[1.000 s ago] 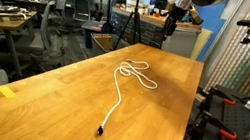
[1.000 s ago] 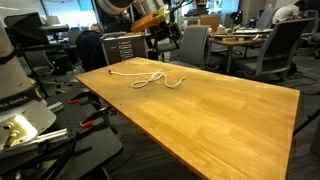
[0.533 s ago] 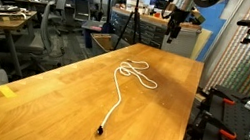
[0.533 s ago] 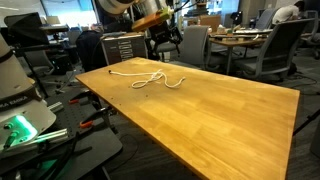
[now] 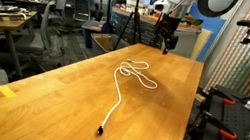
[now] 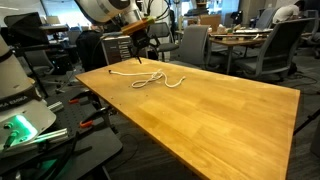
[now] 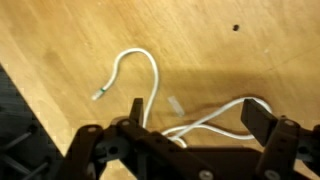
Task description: Use the string from the table and make a knot
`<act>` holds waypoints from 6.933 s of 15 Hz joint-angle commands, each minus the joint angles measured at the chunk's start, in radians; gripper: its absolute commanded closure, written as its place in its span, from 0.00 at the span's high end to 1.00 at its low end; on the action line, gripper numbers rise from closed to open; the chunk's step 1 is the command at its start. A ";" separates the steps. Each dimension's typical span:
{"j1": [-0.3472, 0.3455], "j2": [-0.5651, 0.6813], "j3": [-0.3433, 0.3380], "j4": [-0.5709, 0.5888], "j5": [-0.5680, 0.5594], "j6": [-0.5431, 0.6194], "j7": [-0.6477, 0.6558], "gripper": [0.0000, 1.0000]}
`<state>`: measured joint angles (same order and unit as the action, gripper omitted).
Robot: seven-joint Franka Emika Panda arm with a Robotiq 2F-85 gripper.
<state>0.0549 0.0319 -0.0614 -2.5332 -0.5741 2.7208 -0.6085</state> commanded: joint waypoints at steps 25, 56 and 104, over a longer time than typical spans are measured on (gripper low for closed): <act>0.147 0.464 0.283 0.412 0.021 -0.041 -0.156 1.00; 0.035 0.327 0.488 0.318 0.073 0.165 -0.191 0.06; -1.447 -0.401 1.167 -0.026 0.408 0.554 -0.085 0.06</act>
<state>-1.3775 -0.1801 1.1013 -2.4336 -0.1902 3.2773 -0.7315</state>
